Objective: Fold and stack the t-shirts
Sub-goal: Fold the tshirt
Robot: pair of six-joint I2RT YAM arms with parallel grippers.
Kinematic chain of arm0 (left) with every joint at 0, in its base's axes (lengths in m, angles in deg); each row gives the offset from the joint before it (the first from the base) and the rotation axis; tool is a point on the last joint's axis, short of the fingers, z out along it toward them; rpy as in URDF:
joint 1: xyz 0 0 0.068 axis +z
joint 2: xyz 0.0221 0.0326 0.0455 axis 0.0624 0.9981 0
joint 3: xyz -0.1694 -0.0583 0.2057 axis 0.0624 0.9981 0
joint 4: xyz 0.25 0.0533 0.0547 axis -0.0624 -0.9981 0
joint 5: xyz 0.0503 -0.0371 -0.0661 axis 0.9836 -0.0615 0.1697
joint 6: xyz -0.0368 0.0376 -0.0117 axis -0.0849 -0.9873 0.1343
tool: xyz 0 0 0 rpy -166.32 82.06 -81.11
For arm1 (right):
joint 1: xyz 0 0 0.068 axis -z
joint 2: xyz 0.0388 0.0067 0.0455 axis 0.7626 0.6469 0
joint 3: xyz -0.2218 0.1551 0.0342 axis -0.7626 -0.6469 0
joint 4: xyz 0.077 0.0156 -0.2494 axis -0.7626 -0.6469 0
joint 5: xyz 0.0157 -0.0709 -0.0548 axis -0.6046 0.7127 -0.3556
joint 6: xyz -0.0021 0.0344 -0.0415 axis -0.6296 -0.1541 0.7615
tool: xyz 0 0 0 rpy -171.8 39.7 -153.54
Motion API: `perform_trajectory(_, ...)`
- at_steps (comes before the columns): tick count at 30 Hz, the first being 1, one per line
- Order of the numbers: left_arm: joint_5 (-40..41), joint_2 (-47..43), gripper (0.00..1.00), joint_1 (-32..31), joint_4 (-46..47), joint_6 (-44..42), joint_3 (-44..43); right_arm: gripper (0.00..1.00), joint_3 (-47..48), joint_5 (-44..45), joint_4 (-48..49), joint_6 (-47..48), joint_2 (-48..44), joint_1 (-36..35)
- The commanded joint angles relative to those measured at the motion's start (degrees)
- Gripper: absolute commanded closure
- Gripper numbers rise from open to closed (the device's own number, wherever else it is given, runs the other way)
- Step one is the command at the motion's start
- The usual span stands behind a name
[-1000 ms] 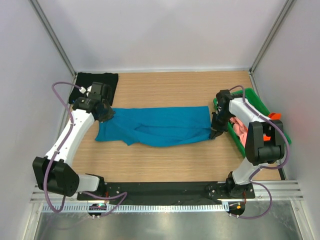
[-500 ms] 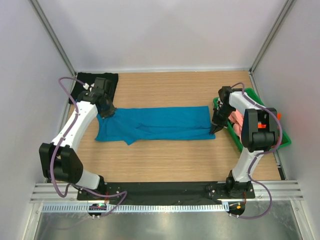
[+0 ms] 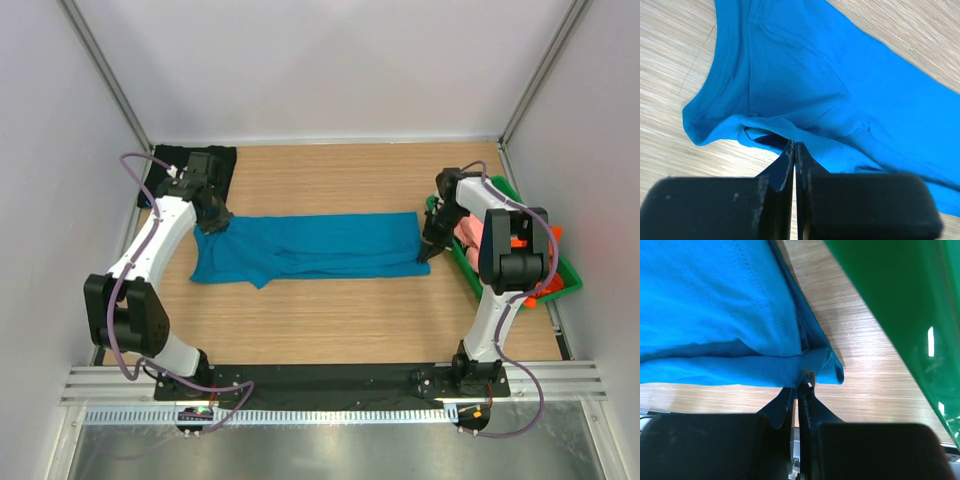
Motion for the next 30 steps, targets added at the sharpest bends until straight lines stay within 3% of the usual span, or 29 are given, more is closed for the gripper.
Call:
perform_trajectory(1,-0.6,1.0,1.0,0.6,2.2,-1.2,-2.9,0.91,2.4,-0.9,-0.2,0.7,1.3,0.2)
perform_trajectory(7,-0.5,3.4,1.0,1.3,1.9,-1.8,-4.3,0.87,3.8,-1.4,0.0,0.4,3.0,0.3)
perform_trajectory(11,-1.5,6.8,0.98,2.2,2.1,-2.0,-5.6,0.77,4.9,-1.0,1.2,-0.6,4.7,0.4)
perform_trajectory(12,-1.9,7.7,0.94,2.5,1.4,-2.0,-6.1,0.75,5.3,-0.8,1.3,-0.8,5.0,0.4)
perform_trajectory(13,-2.4,8.3,0.8,3.1,1.2,-2.0,-6.5,0.68,6.5,0.3,0.8,-0.6,5.0,0.4)
perform_trajectory(14,-2.1,8.9,0.72,3.6,0.2,-2.0,-7.0,0.64,6.8,0.9,-0.1,-0.4,4.7,0.4)
perform_trajectory(19,-0.1,3.0,0.42,4.8,-2.5,-2.5,-5.6,0.43,0.9,3.3,0.2,-1.0,-5.1,0.4)
perform_trajectory(23,-1.2,-4.2,0.39,6.2,-4.4,-0.4,-0.4,0.39,-3.8,2.7,0.3,-1.1,-9.9,0.4)
perform_trajectory(28,-3.0,-12.6,0.42,8.9,-4.0,3.8,10.0,0.39,-8.7,0.5,2.7,-1.6,-11.5,0.3)
perform_trajectory(30,-6.7,-14.0,0.42,13.7,-2.4,5.5,15.2,0.39,-10.4,-0.8,4.0,-2.6,-11.7,0.4)
